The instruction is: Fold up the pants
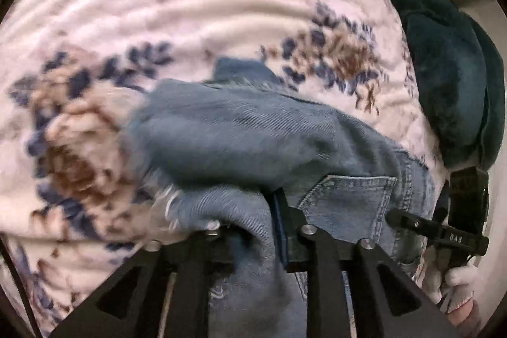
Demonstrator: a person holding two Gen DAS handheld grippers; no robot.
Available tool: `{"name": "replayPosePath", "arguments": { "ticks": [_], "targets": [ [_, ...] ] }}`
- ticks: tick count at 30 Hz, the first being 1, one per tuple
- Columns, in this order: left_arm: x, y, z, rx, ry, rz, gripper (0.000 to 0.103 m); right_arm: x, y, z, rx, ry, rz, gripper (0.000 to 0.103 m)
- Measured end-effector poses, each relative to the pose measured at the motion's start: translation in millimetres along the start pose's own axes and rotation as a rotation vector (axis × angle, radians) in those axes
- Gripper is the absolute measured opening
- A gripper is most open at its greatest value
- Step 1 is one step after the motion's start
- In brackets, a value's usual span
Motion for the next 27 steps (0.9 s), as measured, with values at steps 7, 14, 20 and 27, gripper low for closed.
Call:
{"name": "replayPosePath", "arguments": {
  "ticks": [7,14,20,27],
  "targets": [
    [-84.4,-1.7,-9.2,0.057,0.145,0.304,0.099,-52.1,-22.7,-13.2,-0.116,-0.459,0.073,0.097],
    [-83.9,-44.5,-3.0,0.13,0.307,0.295,0.099,-70.4,-74.3,-44.0,-0.064,-0.657,0.128,0.097],
    [-95.9,-72.2,17.7,0.208,0.309,0.31,0.099,-95.4,-107.9,-69.1,-0.03,-0.683,0.189,0.097],
    [-139.4,-107.8,43.8,0.244,0.278,0.37,0.099,-149.4,-147.3,-96.2,-0.015,-0.7,0.289,0.097]
  ]
}}
Point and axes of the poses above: each gripper's, at about its wrist camera, not at the fingertips, and x roughly the way its jaws point, z to its right, y to its top, the point moved 10 cm from there along x, roughly the way its jaws point, and after that the axes turned 12 degrees about -x, right-handed, at the moved point
